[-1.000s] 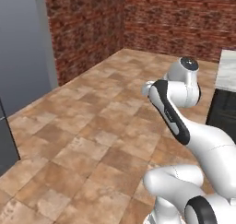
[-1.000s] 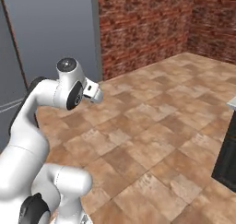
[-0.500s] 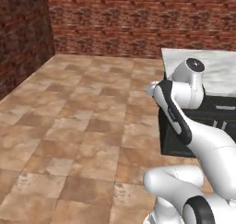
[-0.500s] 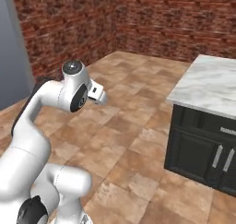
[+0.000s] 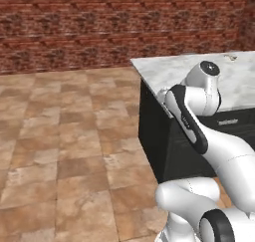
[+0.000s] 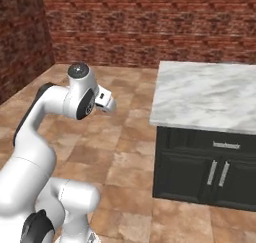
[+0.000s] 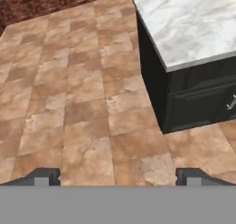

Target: Pick up the metallic utensils from the counter and place them in the open drawer. Make sure not to pick up any wooden utensils.

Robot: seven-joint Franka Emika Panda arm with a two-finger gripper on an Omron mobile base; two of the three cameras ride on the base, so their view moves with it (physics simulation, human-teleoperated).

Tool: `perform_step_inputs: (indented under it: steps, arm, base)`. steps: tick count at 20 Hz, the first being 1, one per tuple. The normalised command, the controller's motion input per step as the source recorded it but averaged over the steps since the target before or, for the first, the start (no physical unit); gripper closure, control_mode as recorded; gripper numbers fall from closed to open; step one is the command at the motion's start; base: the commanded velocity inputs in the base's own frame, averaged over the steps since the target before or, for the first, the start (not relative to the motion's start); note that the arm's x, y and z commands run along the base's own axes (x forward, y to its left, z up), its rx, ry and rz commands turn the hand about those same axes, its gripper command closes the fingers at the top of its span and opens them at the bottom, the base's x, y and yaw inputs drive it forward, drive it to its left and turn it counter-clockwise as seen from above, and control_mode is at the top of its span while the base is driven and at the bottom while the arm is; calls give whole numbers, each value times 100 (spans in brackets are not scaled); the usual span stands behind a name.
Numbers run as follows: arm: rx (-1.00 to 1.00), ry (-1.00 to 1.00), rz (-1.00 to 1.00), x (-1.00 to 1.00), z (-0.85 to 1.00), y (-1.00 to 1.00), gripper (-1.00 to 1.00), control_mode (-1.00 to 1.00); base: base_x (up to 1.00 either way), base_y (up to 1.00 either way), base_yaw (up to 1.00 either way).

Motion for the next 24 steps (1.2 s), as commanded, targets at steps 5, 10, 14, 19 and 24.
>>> perform_step_inputs:
  steps: [5, 10, 14, 19, 24]
  arm:
    - [0, 0, 0, 0, 0, 0, -100, 100]
    - [0, 0, 0, 0, 0, 0, -100, 100]
    - [0, 0, 0, 0, 0, 0, -100, 100]
    - [0, 0, 0, 0, 0, 0, -100, 100]
    - [0, 0, 0, 0, 0, 0, -100, 100]
  base:
    - [89, 82, -67]
    - [95, 88, -57]
    - [68, 100, -48]
    - [44, 100, -45]
    - [4, 100, -46]
